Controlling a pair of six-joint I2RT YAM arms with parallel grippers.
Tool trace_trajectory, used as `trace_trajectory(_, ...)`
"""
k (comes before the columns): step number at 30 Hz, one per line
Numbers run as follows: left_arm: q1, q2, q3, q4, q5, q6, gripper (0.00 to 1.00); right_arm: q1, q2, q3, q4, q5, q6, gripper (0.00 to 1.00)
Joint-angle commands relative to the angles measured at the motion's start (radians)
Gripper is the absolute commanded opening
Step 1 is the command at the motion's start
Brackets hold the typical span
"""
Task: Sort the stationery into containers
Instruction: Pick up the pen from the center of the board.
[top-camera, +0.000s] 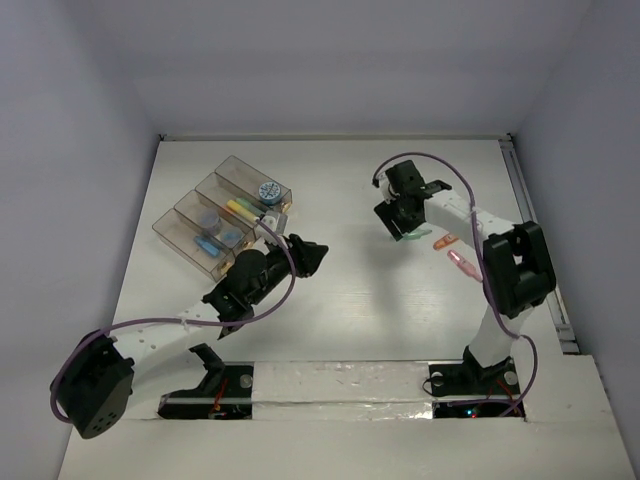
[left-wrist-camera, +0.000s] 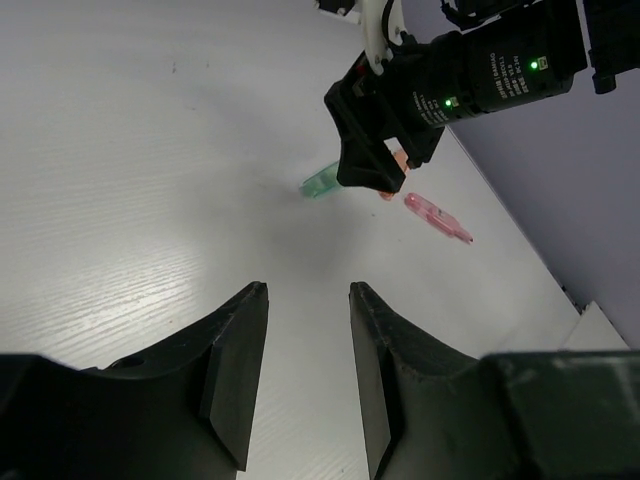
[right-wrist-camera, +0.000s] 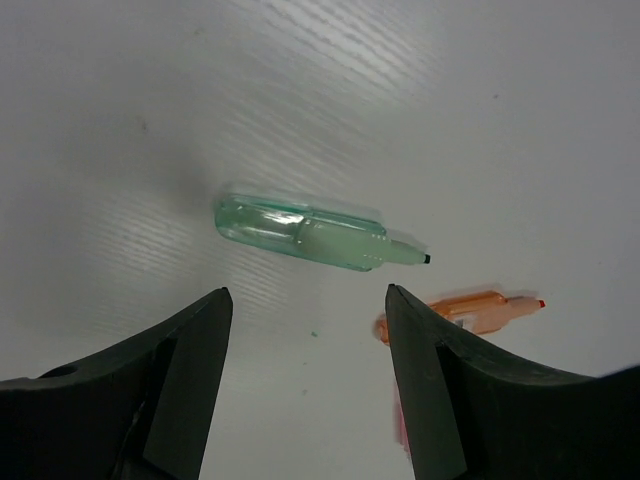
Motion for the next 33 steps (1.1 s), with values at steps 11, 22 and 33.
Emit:
trace_trajectory(11, -0.003, 0.014, 0.001, 0.038, -0.028, 0.025, 0.32, -0.012, 0.183, 0.161, -0.162, -0.014, -0.246, 0.70)
trace_trajectory(22, -0.003, 0.001, 0.001, 0.028, -0.034, 0.031, 0.31, -0.041, 0.300, 0.268, -0.199, -0.073, -0.309, 0.70)
trace_trajectory(33, 0.006, 0.020, 0.009, 0.024, -0.022, 0.029, 0.30, -0.060, 0.391, 0.359, -0.202, -0.242, -0.238, 0.36)
